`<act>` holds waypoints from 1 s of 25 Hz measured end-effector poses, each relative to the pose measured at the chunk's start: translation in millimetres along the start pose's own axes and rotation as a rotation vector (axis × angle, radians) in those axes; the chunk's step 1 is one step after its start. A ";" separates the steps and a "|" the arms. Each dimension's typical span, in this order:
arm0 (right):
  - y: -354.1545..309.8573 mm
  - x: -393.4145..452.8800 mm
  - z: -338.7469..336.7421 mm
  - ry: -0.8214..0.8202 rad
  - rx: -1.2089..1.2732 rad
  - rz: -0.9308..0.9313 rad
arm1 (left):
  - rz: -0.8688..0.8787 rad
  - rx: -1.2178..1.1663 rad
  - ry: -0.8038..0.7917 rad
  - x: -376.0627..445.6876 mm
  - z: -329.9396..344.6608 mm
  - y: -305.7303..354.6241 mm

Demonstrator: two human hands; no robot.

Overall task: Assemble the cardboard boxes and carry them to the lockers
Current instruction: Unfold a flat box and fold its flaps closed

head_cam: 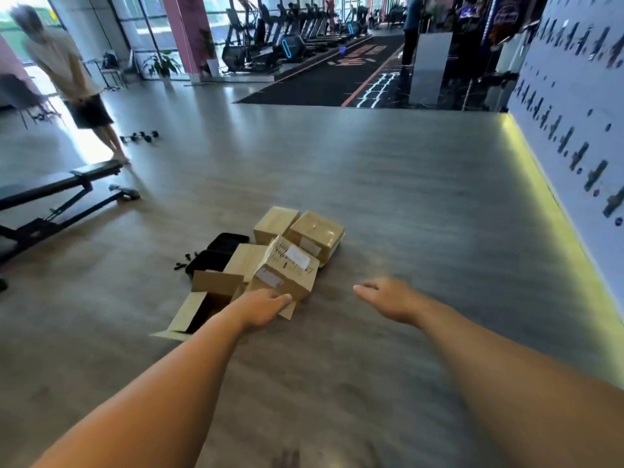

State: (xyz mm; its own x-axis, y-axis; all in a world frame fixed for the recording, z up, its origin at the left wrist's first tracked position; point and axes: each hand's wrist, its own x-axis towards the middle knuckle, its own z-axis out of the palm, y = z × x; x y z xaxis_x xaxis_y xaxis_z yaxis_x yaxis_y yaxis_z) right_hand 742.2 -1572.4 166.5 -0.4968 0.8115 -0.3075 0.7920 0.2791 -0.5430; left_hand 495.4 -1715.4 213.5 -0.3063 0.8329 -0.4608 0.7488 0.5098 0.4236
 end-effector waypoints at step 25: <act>118.4 592.6 -313.7 -0.131 -0.063 0.014 | -0.107 -0.152 -0.057 612.6 -168.3 266.3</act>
State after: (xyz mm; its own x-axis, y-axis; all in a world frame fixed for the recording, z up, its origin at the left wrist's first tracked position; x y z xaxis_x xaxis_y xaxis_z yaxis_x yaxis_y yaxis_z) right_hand 652.8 -897.4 165.0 -0.5245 0.7430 -0.4158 0.8177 0.3035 -0.4891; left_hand 408.2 -1033.1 175.3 -0.3429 0.7607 -0.5511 0.6149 0.6254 0.4805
